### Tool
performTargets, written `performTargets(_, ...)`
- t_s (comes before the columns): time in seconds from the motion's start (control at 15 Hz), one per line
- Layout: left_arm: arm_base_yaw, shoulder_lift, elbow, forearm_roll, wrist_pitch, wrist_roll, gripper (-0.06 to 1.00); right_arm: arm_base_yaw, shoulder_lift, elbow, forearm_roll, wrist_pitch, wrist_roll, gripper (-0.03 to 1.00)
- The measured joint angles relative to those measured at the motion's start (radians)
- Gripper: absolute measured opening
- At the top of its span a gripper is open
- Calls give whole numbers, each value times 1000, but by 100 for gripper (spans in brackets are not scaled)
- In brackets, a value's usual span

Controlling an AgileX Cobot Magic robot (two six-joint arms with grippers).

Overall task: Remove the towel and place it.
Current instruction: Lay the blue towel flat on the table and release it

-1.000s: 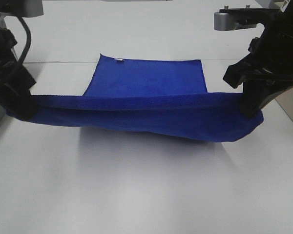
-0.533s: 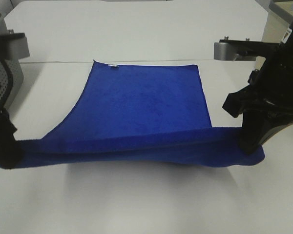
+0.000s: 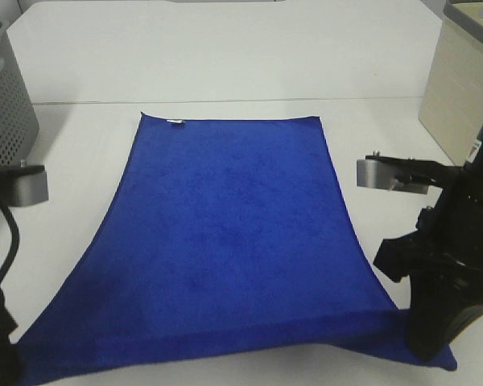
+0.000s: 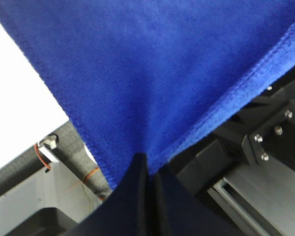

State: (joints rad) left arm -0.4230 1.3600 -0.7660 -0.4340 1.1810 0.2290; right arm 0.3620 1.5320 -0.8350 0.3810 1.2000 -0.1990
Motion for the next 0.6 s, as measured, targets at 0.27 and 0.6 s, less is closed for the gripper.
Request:
performTargets(0.27, -64, 5, 45, -34, -2, 0, 0, 0, 0, 122, 28, -2, -1, 2)
performTargets(0.6, -64, 182, 45, -45, -4, 34, 0, 0, 6, 165, 42, -3, -11, 2)
